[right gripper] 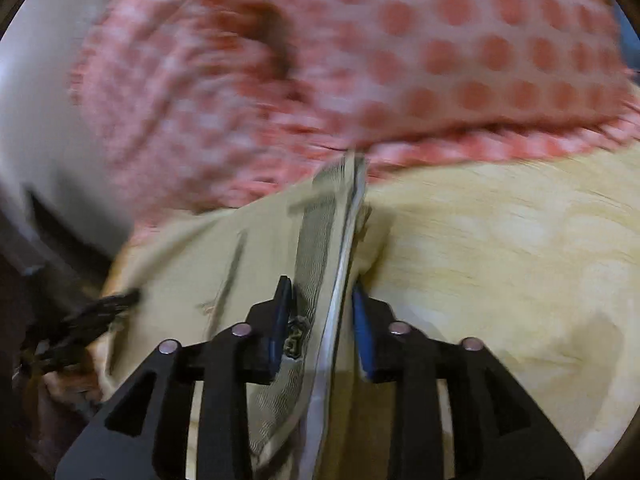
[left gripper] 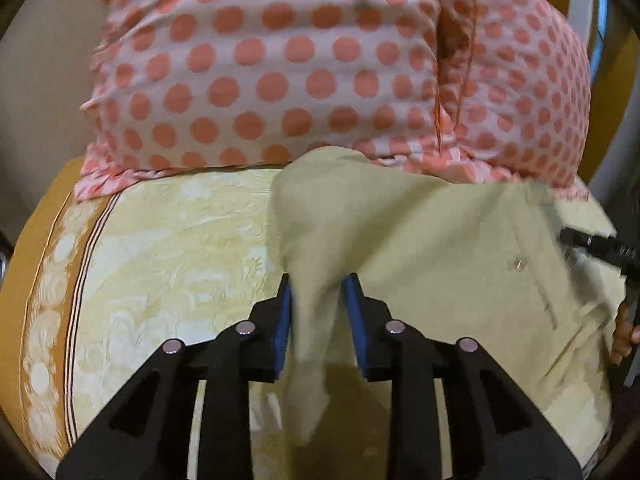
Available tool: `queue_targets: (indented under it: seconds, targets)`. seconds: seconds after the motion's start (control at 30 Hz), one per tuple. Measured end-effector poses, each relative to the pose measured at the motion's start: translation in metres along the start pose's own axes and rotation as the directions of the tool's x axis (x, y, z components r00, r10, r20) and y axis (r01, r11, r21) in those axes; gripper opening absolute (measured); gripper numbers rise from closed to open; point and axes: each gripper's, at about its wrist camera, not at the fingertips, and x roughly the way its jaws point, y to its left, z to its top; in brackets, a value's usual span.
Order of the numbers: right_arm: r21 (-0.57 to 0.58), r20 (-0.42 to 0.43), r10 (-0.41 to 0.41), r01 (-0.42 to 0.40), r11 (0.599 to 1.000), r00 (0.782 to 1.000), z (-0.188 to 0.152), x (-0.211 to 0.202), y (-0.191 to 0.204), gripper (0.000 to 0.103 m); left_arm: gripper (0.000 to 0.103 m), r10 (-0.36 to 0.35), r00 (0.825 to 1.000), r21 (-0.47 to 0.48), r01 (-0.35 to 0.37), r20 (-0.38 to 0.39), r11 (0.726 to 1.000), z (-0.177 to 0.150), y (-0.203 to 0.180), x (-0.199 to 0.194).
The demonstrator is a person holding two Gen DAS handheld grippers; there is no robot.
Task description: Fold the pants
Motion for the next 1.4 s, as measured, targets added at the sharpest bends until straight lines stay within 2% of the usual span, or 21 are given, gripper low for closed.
queue_targets:
  seconds: [0.03,0.07,0.13,0.17,0.2,0.23,0.27,0.3,0.33,0.4,0.43,0.47,0.5,0.57,0.63,0.7,0.77,0.87,0.97,1.1,1.4]
  targets:
    - [-0.010,0.042,0.025,-0.024,1.000,0.999,-0.003,-0.012,0.000,0.038,0.033,0.004,0.999,-0.004,-0.004,0.054,1.000,-0.004,0.001,-0.015]
    - [-0.038,0.065,0.057,-0.054,0.998,0.996,-0.008,-0.024,0.005,0.047,0.042,-0.003,0.996,-0.004,0.003,0.084,1.000,-0.007,0.000,-0.026]
    - [-0.080,0.039,0.123,-0.120,0.990,0.992,-0.013,-0.032,0.018,0.048,0.051,-0.104,0.986,-0.015,0.107,0.129,0.994,-0.011,-0.003,-0.044]
    - [-0.096,0.004,0.164,-0.163,0.982,0.986,-0.017,-0.030,0.027,0.050,0.055,-0.154,0.981,-0.016,0.157,0.122,0.987,-0.011,-0.007,-0.046]
    - [-0.102,-0.028,0.184,-0.186,0.977,0.983,-0.019,-0.025,0.033,0.058,0.058,-0.208,0.974,-0.019,0.210,0.091,0.977,-0.013,-0.012,-0.042]
    - [-0.103,-0.069,0.180,-0.187,0.977,0.981,-0.023,-0.015,0.039,0.065,0.058,-0.220,0.973,-0.019,0.222,0.066,0.975,-0.013,-0.016,-0.036]
    - [-0.099,-0.137,0.106,-0.120,0.988,0.985,-0.025,0.005,0.042,0.076,0.058,-0.216,0.976,-0.014,0.216,0.005,0.976,-0.014,-0.022,-0.022]
    - [-0.091,-0.187,0.065,-0.083,0.992,0.980,-0.028,0.020,0.038,0.078,0.056,-0.193,0.980,-0.015,0.192,-0.057,0.981,-0.017,-0.026,-0.006]
    - [-0.104,-0.150,0.068,-0.084,0.991,0.986,-0.028,0.020,0.037,0.079,0.053,-0.163,0.977,-0.016,0.162,-0.138,0.987,-0.021,-0.028,0.016]
    - [-0.093,-0.162,0.014,-0.029,0.995,0.987,-0.029,0.016,0.039,0.079,0.048,-0.089,0.992,0.033,0.092,-0.088,0.995,-0.026,-0.034,0.014]
    - [-0.087,-0.145,-0.033,0.020,0.996,0.989,-0.032,0.009,0.041,0.079,0.048,-0.065,0.993,0.046,0.070,-0.101,0.997,-0.028,-0.037,0.011]
    - [-0.096,-0.117,-0.102,0.091,0.991,0.988,-0.039,-0.003,0.047,0.084,0.054,-0.050,0.994,0.039,0.054,-0.097,0.998,-0.033,-0.037,-0.001]
    - [-0.110,-0.094,-0.118,0.108,0.988,0.988,-0.047,-0.015,0.055,0.094,0.070,-0.042,0.996,0.033,0.044,-0.080,0.998,-0.038,-0.035,-0.013]
    - [-0.143,-0.044,-0.086,0.079,0.987,0.995,-0.076,-0.041,0.070,0.102,0.093,-0.005,1.000,0.037,0.005,-0.010,0.999,-0.057,-0.032,-0.046]
    - [-0.184,-0.024,-0.090,0.084,0.979,0.996,-0.103,-0.054,0.081,0.102,0.097,0.033,0.999,0.046,-0.034,0.034,0.998,-0.081,-0.032,-0.072]
    - [-0.233,-0.004,-0.136,0.131,0.964,0.991,-0.127,-0.058,0.095,0.102,0.098,0.039,0.999,0.042,-0.040,0.031,0.998,-0.111,-0.032,-0.092]
    - [-0.253,0.008,-0.181,0.177,0.951,0.984,-0.148,-0.057,0.103,0.102,0.099,0.041,0.999,0.044,-0.041,0.018,0.998,-0.127,-0.036,-0.097]
    - [-0.257,0.020,-0.221,0.218,0.942,0.975,-0.163,-0.049,0.111,0.102,0.099,0.097,0.995,0.051,-0.098,0.015,0.994,-0.144,-0.042,-0.096]
    - [-0.257,-0.005,-0.257,0.247,0.934,0.966,-0.169,-0.036,0.115,0.102,0.101,0.096,0.995,0.035,-0.095,-0.010,0.995,-0.153,-0.042,-0.090]
    - [-0.316,0.024,-0.342,0.332,0.889,0.939,-0.178,-0.029,0.125,0.102,0.101,0.114,0.993,0.048,-0.114,-0.005,0.992,-0.159,-0.045,-0.086]
    - [-0.289,0.037,-0.352,0.348,0.892,0.935,-0.179,-0.030,0.123,0.102,0.101,0.121,0.993,0.024,-0.121,0.007,0.992,-0.162,-0.044,-0.087]
